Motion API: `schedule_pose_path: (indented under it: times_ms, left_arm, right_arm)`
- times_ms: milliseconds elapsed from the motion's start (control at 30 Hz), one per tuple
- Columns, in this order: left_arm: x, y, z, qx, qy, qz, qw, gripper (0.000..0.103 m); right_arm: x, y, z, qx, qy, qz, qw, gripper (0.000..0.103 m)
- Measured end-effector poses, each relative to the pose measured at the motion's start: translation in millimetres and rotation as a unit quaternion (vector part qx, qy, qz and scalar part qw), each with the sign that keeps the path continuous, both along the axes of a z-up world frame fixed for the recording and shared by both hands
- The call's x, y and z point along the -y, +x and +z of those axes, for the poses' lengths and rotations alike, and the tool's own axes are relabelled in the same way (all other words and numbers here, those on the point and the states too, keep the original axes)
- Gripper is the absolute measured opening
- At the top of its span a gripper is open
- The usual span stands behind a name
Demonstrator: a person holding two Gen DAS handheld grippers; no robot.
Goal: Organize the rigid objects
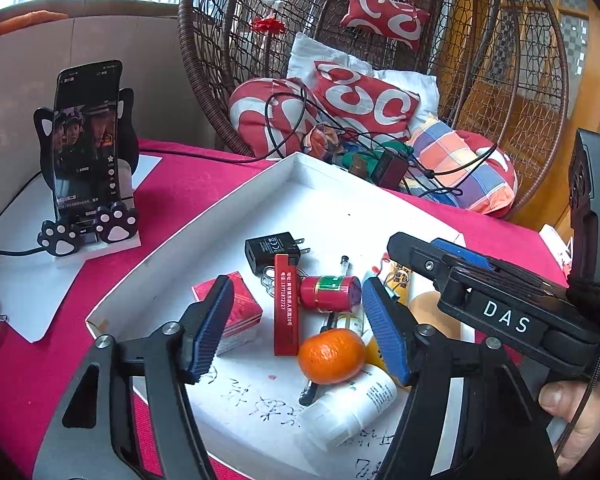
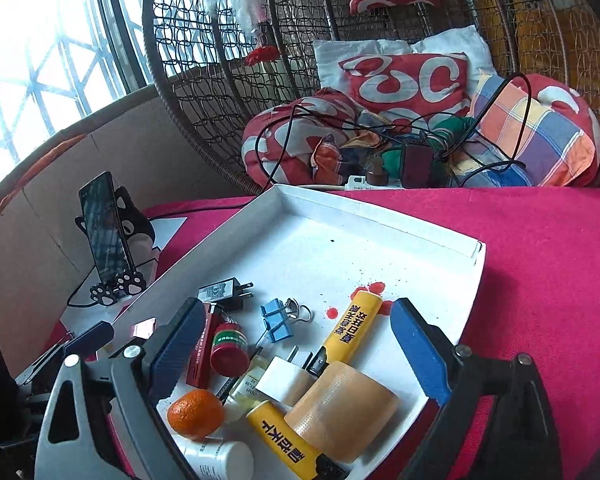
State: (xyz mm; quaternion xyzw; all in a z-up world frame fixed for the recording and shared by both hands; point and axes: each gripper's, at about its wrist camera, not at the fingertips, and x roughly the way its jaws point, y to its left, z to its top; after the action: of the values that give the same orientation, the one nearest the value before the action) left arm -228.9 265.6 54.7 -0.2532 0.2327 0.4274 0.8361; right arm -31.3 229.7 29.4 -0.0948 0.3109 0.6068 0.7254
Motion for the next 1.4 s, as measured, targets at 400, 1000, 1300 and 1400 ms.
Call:
schedule_pose_path:
  times_ms: [400,1000,1300,1400]
  left_arm:
    - [4,-14,6,-0.004,0.017,0.039,0.9991,0.103]
    - [32,-5,27,-0.015,0.056,0.021,0.9981,0.103]
    - [81,-4,70,-0.002,0.128,-0.022,0.9916,0.103]
    - [95,-2,78,0.001,0.129,-0.037,0.9909,0.103]
  right_arm:
    - [34,-12,11,-0.029,0.041,0.014,0.999,0.103]
    - [89,-25,47,0.021,0.112,0.011,0.993,0.103]
    - [153,-27,84,0.100,0.196,-0.029,0.975,0.103]
    - [170,-25,91,0.117,0.215,-0.042,0.969,0.103]
